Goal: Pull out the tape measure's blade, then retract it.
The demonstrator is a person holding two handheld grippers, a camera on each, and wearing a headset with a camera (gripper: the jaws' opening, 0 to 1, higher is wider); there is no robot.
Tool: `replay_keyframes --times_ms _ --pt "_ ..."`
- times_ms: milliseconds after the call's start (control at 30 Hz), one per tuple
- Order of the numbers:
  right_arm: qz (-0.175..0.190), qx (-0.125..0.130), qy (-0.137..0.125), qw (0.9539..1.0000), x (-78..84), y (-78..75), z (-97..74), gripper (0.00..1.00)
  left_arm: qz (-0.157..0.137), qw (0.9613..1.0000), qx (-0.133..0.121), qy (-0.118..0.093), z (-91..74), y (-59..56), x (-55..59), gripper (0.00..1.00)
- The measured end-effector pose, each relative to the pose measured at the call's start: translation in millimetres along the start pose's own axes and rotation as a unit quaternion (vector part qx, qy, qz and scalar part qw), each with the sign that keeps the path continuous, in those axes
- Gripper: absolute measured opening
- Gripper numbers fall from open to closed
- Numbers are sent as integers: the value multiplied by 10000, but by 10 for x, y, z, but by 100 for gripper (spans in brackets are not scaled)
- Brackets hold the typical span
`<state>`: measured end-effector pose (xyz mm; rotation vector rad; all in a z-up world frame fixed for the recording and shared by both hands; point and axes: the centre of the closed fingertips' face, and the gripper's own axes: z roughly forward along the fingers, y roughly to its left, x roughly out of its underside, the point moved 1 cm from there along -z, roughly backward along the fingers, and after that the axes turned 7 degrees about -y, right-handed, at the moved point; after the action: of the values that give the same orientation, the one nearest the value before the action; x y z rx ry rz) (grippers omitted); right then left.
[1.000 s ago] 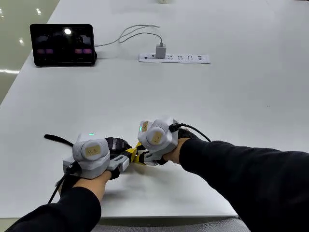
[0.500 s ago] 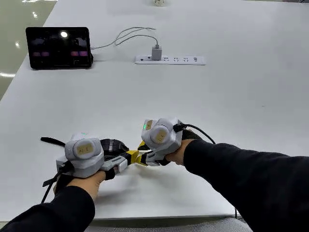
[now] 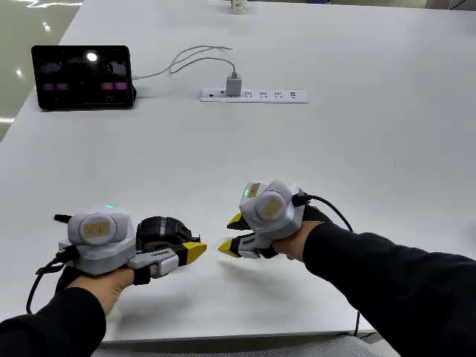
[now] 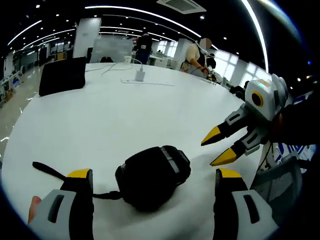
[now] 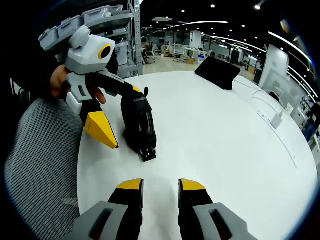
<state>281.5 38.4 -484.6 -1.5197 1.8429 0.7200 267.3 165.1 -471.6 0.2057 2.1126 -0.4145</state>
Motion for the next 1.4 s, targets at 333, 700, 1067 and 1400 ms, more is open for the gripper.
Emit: replay_keyframes --times_ms 333,700,1067,1400 --pt "376 324 -127 9987 209 -112 -358 29 593 9976 218 285 -241 143 110 99" --pt "486 444 -197 9976 436 -70 -618 36 1151 9887 668 689 -359 164 262 99" --pt "475 722 -356 9956 546 -144 -945 51 927 9927 659 413 -476 298 123 99" --pt "799 1066 -389 9903 812 -194 -1261 64 929 9945 373 301 -621 567 39 99"
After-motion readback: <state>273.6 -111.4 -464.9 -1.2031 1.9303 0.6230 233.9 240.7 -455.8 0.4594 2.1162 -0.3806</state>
